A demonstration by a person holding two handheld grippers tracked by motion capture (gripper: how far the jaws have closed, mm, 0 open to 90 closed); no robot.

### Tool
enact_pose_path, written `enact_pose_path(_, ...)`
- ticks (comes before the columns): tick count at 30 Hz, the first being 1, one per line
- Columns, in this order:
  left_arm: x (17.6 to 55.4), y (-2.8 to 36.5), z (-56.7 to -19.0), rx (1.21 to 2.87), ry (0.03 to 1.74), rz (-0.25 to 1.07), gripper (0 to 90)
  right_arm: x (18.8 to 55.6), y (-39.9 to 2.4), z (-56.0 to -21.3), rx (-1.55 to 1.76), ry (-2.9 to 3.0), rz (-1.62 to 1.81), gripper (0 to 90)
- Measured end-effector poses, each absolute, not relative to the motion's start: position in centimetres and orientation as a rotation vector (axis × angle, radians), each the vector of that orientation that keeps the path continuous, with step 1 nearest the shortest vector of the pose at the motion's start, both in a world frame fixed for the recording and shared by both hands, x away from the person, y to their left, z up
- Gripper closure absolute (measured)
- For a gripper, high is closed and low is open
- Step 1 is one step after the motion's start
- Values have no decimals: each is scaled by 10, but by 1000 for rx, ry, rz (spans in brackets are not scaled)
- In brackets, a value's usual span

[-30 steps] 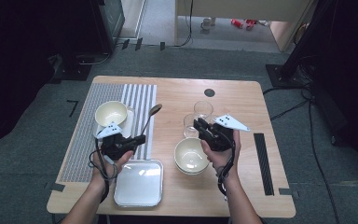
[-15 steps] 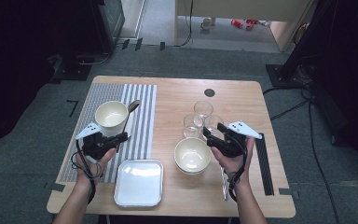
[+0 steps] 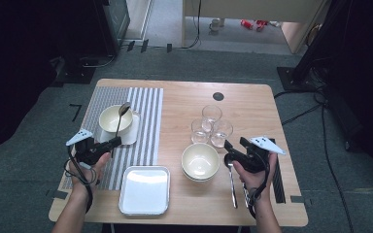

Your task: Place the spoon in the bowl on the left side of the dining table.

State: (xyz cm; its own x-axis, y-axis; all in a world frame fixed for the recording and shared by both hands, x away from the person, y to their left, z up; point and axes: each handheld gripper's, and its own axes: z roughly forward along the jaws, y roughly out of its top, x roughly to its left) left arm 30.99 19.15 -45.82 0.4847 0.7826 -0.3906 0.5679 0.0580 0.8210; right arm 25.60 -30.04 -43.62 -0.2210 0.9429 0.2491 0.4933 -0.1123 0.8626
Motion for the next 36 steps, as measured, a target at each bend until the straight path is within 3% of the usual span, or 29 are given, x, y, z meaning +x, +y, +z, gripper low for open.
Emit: enact_pose_path(36, 321, 213, -478, 1563, 1371, 217, 898, 252, -315, -447, 1662, 1669, 1289, 372)
